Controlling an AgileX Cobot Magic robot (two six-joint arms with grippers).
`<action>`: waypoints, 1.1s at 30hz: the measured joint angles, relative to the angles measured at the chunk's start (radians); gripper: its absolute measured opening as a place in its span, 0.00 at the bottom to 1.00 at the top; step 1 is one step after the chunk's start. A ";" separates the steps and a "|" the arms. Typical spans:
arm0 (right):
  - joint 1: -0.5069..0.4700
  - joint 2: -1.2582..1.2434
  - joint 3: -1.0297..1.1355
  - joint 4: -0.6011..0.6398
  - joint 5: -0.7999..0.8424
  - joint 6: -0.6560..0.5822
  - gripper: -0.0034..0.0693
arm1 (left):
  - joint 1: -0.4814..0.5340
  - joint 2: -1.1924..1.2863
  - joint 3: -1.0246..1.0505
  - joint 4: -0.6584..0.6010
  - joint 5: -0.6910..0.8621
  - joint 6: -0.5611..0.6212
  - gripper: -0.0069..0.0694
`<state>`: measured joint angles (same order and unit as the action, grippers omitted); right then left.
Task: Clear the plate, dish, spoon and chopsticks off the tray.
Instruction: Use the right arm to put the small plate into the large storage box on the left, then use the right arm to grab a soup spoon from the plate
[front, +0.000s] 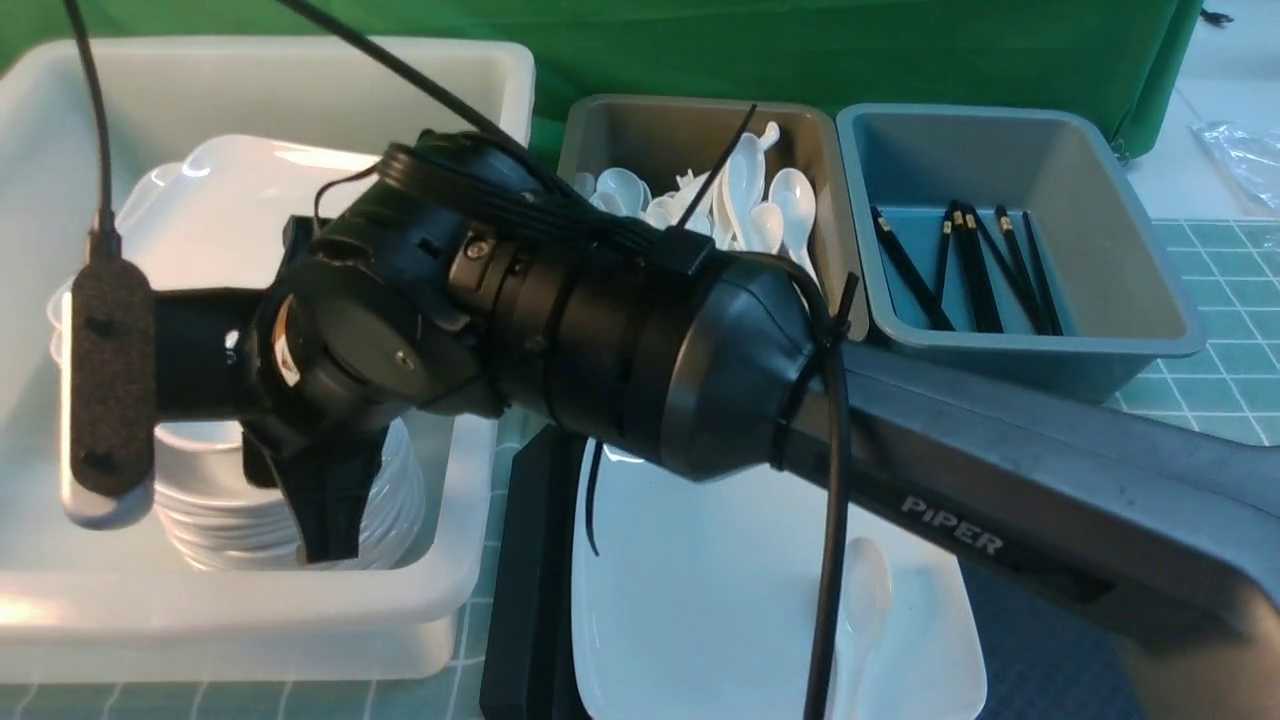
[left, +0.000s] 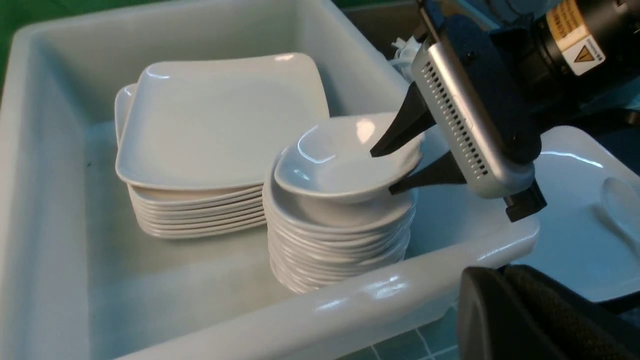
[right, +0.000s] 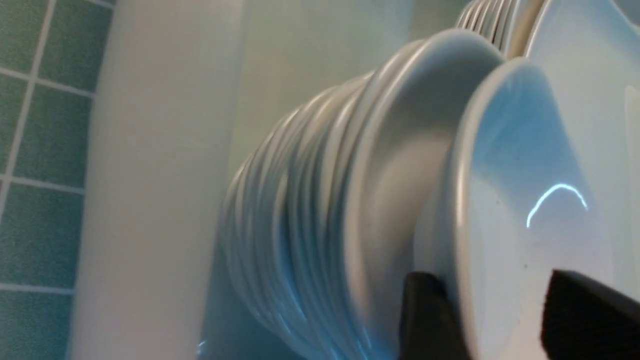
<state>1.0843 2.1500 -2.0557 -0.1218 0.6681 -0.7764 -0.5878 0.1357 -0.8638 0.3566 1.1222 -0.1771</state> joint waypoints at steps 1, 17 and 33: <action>0.000 0.000 -0.003 0.000 0.015 0.000 0.64 | 0.000 0.000 0.000 -0.006 -0.014 0.000 0.12; -0.055 -0.350 0.094 -0.118 0.464 0.484 0.41 | 0.000 0.246 0.001 -0.303 -0.222 0.258 0.12; -0.186 -0.703 0.956 -0.069 0.307 1.396 0.67 | 0.000 0.560 0.001 -0.439 -0.298 0.412 0.12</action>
<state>0.8984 1.4465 -1.0999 -0.1907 0.9750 0.6199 -0.5878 0.6957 -0.8629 -0.0827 0.8237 0.2350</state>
